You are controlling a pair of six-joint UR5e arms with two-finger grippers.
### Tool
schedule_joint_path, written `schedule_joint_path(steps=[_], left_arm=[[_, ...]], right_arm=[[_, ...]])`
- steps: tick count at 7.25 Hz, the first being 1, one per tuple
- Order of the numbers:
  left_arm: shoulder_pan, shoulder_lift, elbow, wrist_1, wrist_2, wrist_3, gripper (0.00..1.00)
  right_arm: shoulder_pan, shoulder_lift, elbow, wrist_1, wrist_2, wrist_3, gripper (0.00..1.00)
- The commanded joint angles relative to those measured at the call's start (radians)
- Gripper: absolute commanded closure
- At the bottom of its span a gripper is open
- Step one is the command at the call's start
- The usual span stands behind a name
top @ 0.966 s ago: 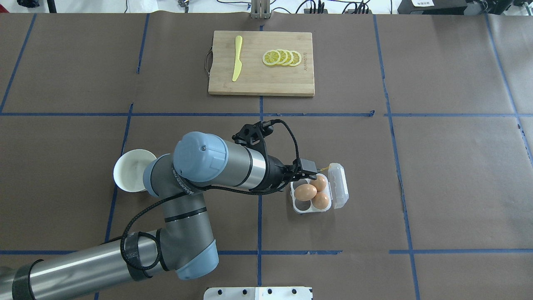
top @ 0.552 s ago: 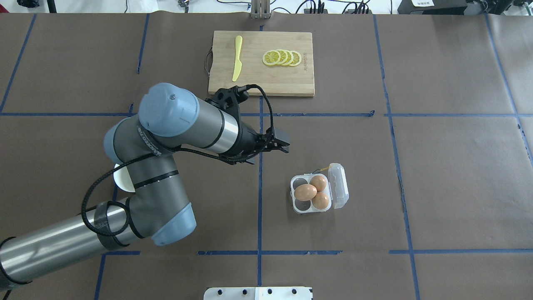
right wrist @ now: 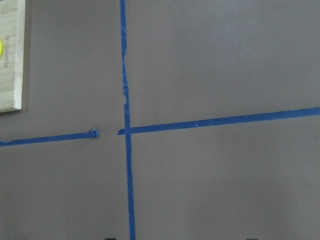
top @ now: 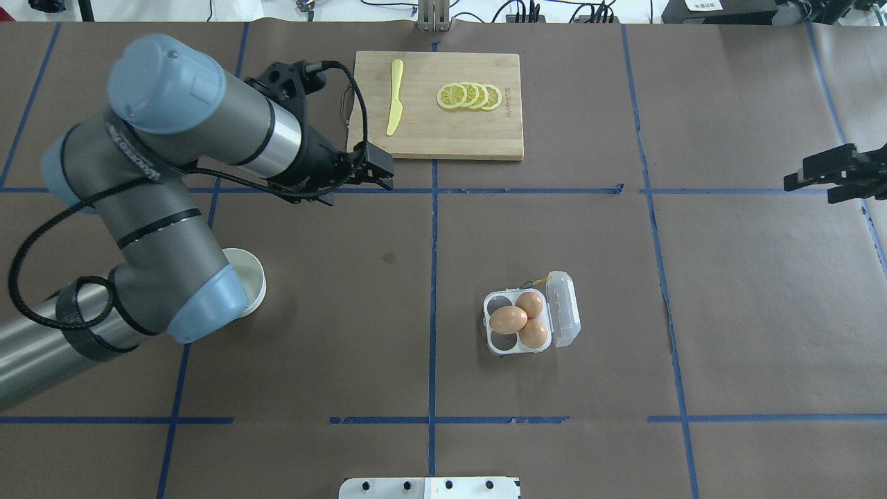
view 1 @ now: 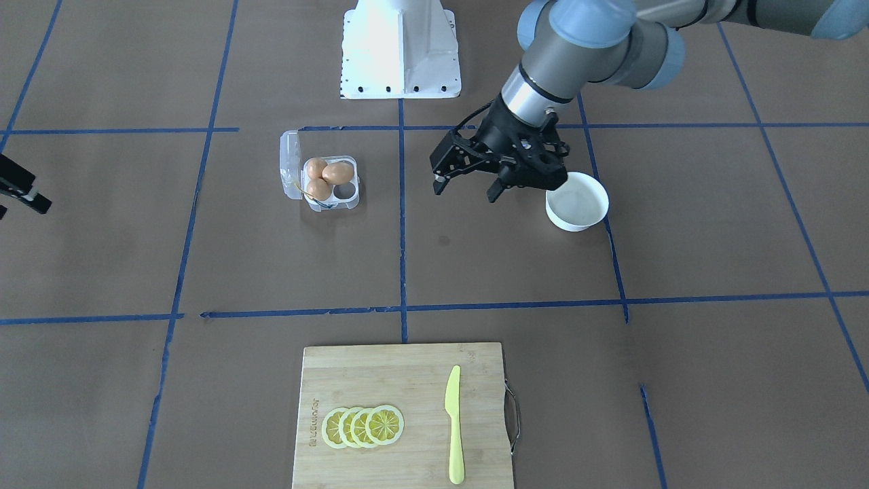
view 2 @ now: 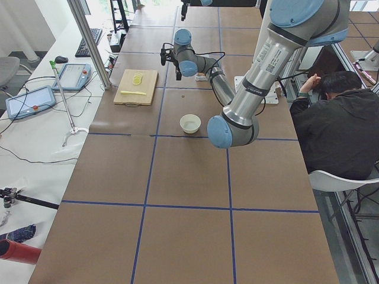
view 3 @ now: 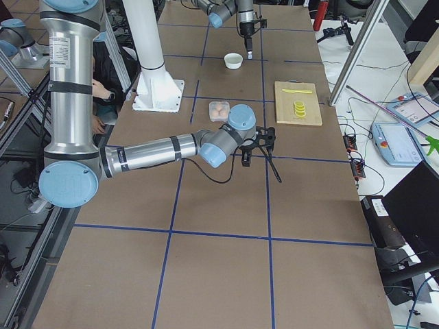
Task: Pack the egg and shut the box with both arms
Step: 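Withdraw the left arm away from the carton while the right arm approaches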
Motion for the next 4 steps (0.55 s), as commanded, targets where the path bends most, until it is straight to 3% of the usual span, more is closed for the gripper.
schedule_joint_path(steps=[1, 2, 4], left_arm=[[-0.141, 0.062, -0.05, 0.065, -0.02, 0.174, 0.0], [-0.191, 0.119, -0.073, 0.065, -0.039, 0.253, 0.0], [-0.279, 0.194, -0.076, 0.065, -0.077, 0.401, 0.0]], right_arm=[[-0.147, 0.0, 0.05, 0.082, -0.032, 0.106, 0.87], [-0.208, 0.0, 0.083, 0.082, -0.056, 0.17, 1.0], [-0.36, 0.026, 0.095, 0.082, -0.172, 0.211, 1.0]])
